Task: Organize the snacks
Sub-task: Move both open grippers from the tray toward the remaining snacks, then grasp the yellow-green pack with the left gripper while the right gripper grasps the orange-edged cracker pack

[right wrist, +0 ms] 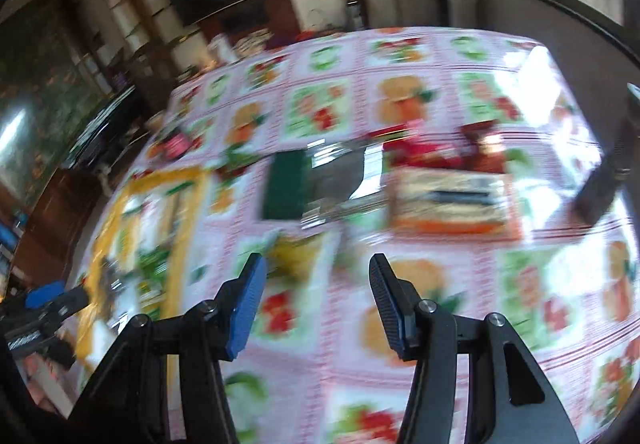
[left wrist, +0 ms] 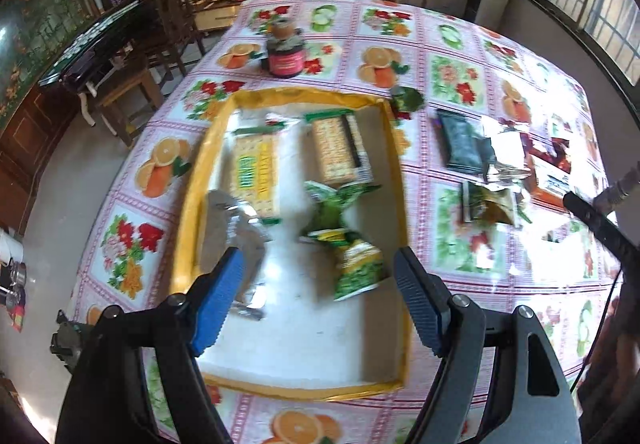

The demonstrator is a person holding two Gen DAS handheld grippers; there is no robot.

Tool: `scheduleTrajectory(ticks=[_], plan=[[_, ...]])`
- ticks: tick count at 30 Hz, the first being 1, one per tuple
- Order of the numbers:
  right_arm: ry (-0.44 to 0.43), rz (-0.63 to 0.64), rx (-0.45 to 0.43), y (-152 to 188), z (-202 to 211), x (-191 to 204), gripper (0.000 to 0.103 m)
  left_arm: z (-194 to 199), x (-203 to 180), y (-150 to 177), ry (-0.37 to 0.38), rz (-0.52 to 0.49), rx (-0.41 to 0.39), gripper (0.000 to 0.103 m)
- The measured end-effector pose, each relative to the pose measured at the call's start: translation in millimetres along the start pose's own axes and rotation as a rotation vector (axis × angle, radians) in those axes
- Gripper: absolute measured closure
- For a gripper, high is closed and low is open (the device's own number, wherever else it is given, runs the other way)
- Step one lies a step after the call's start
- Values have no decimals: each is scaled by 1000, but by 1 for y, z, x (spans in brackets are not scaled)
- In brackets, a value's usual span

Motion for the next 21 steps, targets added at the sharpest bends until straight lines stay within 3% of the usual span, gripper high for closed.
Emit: scheduleTrajectory(ticks=[3, 11, 16, 21], plan=[[16, -55, 11, -22, -11, -43, 47, -6, -30, -10, 21, -29, 13, 26], [-19, -29, 112, -58, -74, -67, 47, -27, -84, -32, 42, -90, 53, 26], [19, 31, 189, -49, -94, -78, 46, -39, -93, -38, 29, -92, 75, 26], [-98, -60, 314, -21, -72, -82, 43, -47, -98, -39, 24, -107, 86, 25]])
Point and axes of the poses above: each gripper's, at about its wrist camera, not at the fingertips, and z roughly against the way its jaws point, x to its left, y to its underside, the point moved 8 cm from there along -z, roughly the way its jaws point, and after that the axes turned 5 degrees about -y, right-handed, at the moved point
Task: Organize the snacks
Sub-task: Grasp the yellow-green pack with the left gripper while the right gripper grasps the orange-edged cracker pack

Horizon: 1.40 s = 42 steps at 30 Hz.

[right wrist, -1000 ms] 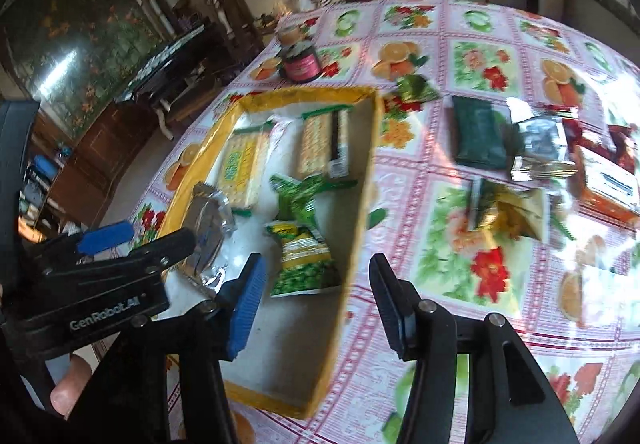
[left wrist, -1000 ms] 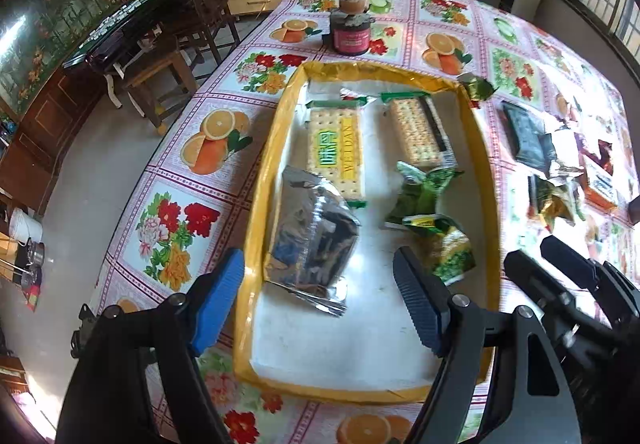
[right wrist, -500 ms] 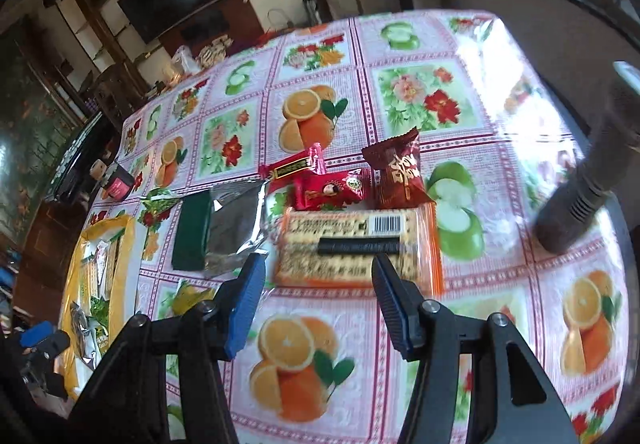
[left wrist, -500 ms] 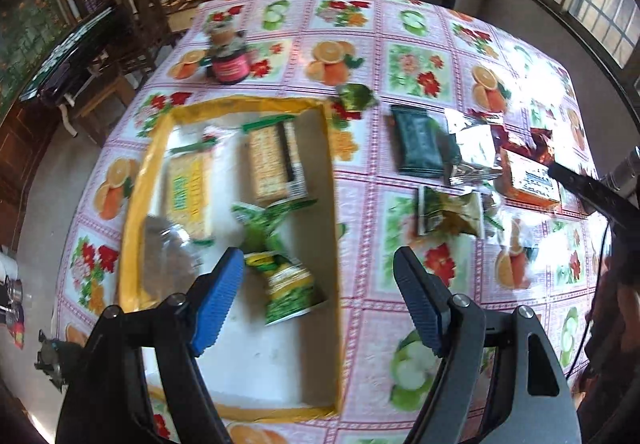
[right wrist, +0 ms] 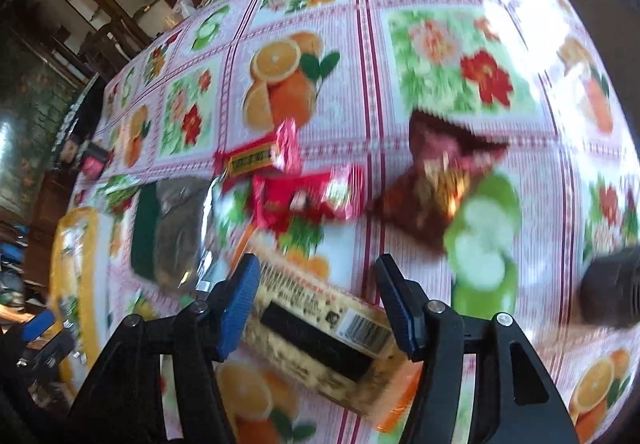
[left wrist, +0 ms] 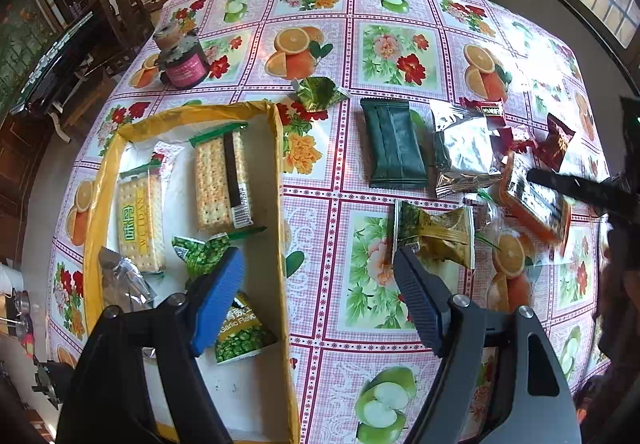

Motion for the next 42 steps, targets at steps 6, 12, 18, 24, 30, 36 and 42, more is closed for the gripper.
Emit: scheduleTrajectory(ticks=[6, 12, 18, 24, 30, 36, 42], plan=[[-75, 74, 69, 44, 14, 19, 41, -10, -27, -3, 97, 4, 74, 26], [106, 211, 65, 42, -6, 36, 41, -18, -63, -10, 150, -47, 85, 26], [255, 305, 37, 38, -16, 38, 40, -35, -82, -13, 113, -92, 76, 25], [265, 299, 22, 38, -13, 32, 41, -65, -79, -12, 112, -49, 144, 26], [275, 308, 31, 36, -20, 37, 36, -65, -92, -9, 112, -94, 133, 22], [270, 283, -26, 39, -15, 42, 49, -64, -80, -3, 77, -90, 136, 36], [287, 275, -56, 48, -9, 43, 50, -55, -66, 10, 111, -84, 137, 48]])
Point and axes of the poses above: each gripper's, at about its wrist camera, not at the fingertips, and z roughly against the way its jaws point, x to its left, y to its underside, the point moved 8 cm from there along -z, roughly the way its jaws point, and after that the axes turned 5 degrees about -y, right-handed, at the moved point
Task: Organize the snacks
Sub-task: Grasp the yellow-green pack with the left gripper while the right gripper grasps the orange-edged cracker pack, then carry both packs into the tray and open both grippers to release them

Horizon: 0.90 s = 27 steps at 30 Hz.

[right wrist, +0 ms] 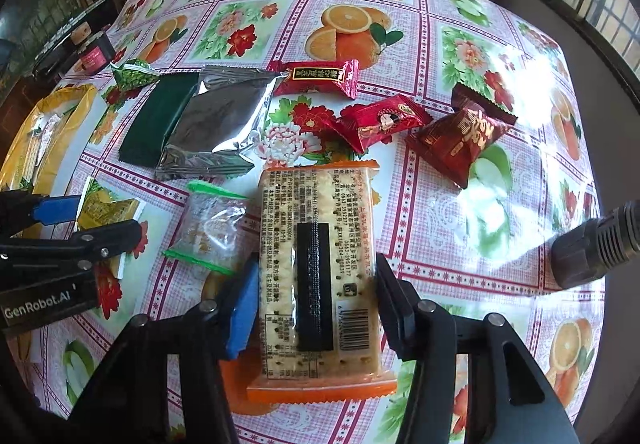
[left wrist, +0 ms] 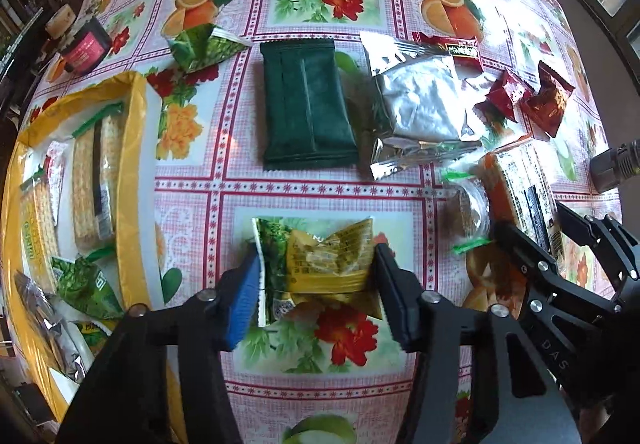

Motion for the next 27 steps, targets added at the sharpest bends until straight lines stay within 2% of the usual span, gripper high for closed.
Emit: scheduleTrajectory(ticks=[7, 16, 21, 27], plan=[[1, -24, -15, 37, 21, 11, 50, 12, 6, 43, 10, -48, -20, 49], [18, -34, -71, 92, 61, 40, 50, 49, 3, 126, 33, -169, -120, 49], [13, -62, -102, 115, 76, 50, 50, 66, 1, 150, 37, -216, -182, 49], [-4, -93, -97, 136, 81, 60, 50, 71, 14, 171, 73, -228, -195, 49]])
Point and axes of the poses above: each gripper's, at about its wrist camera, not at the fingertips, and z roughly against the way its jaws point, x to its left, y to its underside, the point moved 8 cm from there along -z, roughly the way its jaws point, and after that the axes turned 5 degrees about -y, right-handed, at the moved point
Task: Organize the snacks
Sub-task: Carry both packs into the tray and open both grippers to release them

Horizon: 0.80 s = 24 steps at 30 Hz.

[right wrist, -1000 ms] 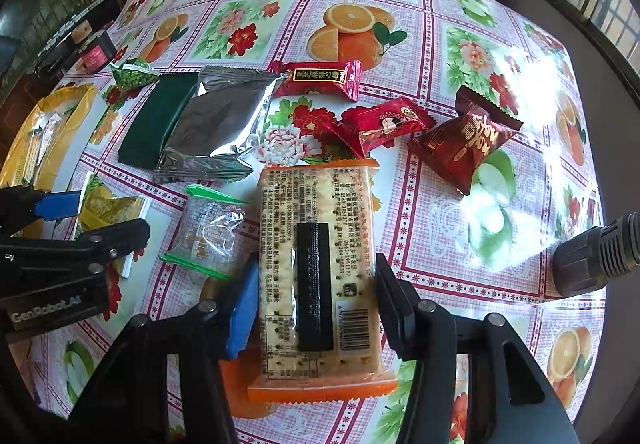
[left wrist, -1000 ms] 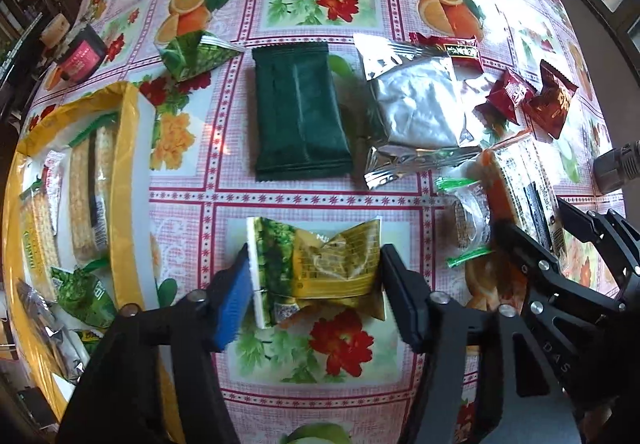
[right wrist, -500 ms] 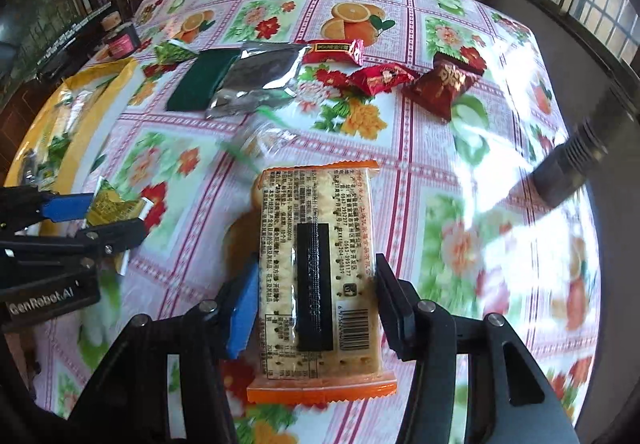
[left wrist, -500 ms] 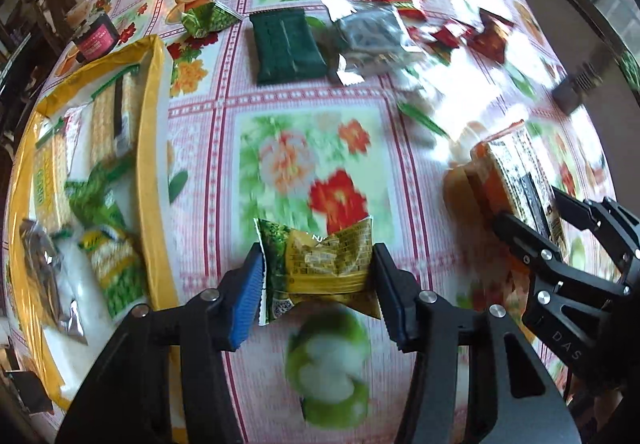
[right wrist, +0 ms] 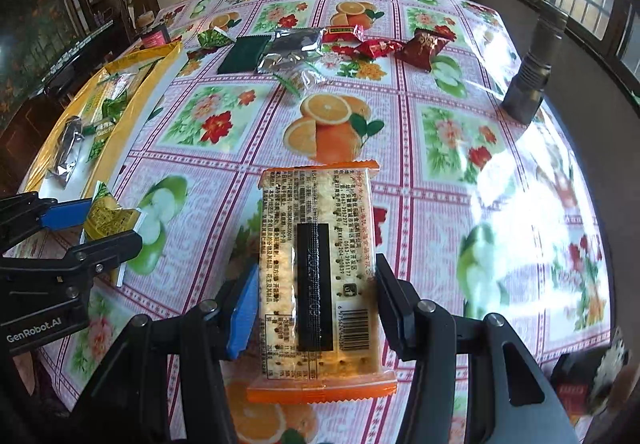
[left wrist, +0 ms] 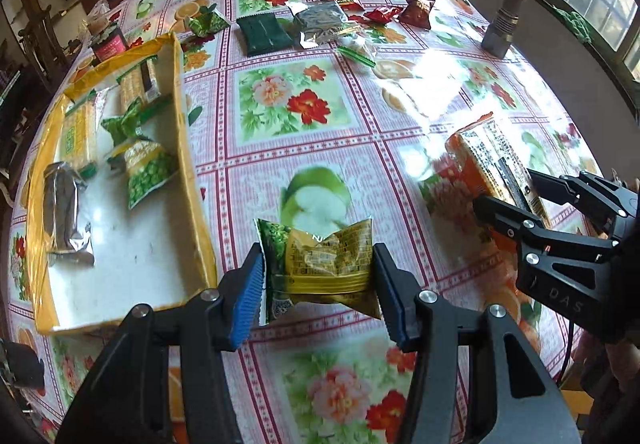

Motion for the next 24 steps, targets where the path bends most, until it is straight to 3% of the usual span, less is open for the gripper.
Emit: scheduleTrajectory(ticks=[6, 13, 24], plan=[[-18, 16, -13, 3, 7, 21, 50, 15, 2, 15, 15, 1, -19, 49], [-60, 86, -48, -19, 18, 60, 50, 39, 22, 18, 33, 41, -61, 49], [-196, 221, -110, -70, 18, 150, 50, 71, 113, -5, -57, 207, -142, 48]])
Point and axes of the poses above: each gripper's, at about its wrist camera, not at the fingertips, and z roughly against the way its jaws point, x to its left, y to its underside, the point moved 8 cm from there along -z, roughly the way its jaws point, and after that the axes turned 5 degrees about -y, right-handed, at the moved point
